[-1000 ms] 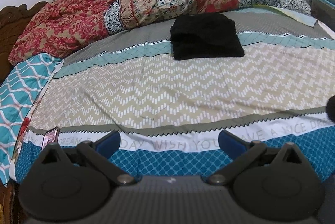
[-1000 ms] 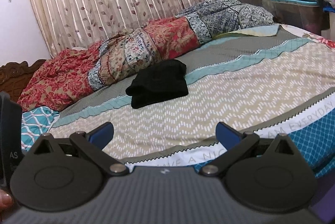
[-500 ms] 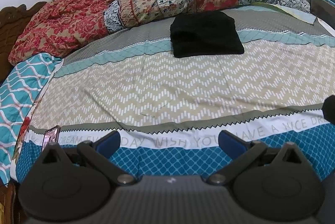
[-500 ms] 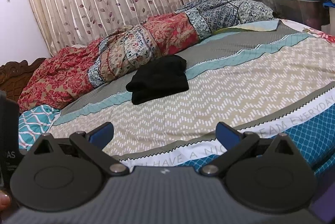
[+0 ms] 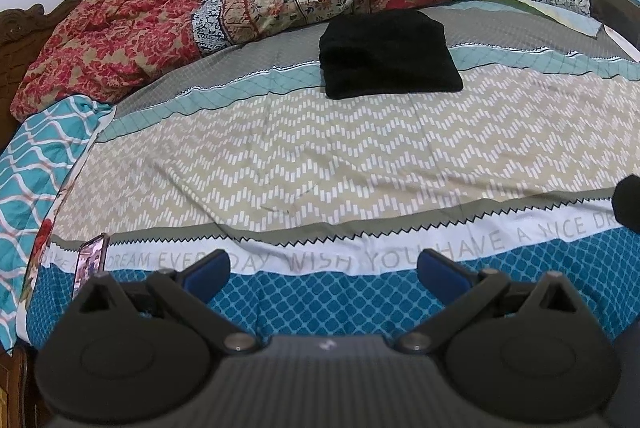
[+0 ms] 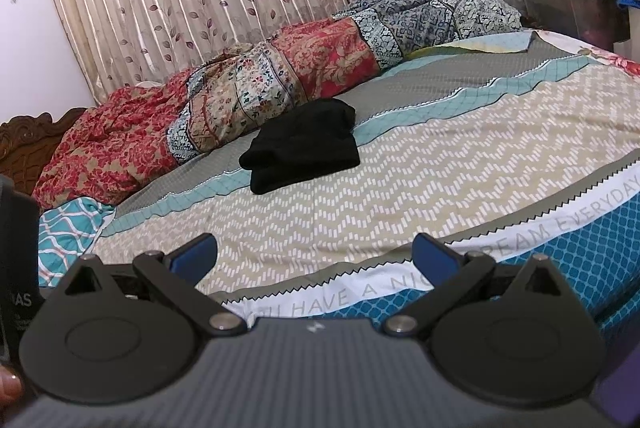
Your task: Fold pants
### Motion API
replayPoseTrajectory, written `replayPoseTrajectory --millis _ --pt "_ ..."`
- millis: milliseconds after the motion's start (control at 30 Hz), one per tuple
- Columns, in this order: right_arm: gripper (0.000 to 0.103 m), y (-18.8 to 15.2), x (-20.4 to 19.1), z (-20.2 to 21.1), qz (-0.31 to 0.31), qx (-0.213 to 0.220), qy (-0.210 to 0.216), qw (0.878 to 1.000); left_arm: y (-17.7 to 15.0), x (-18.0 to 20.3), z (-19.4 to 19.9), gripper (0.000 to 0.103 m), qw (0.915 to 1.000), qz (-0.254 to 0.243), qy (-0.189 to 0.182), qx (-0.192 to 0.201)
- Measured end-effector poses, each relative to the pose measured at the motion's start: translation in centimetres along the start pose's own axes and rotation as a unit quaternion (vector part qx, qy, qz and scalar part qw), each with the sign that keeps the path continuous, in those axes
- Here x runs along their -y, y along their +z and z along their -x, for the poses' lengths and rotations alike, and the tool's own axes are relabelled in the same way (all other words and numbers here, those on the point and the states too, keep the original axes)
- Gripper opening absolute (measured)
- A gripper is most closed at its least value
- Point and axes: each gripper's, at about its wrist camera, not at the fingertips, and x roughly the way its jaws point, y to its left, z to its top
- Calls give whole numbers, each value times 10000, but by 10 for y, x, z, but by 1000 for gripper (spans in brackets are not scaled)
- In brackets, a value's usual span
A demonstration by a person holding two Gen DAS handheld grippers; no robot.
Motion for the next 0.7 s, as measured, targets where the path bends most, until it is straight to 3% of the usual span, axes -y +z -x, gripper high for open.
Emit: replayPoseTrajectory --millis 700 --pt "103 -2 -2 -1 66 -47 2 10000 -1 2 -1 103 9998 38 -211 -22"
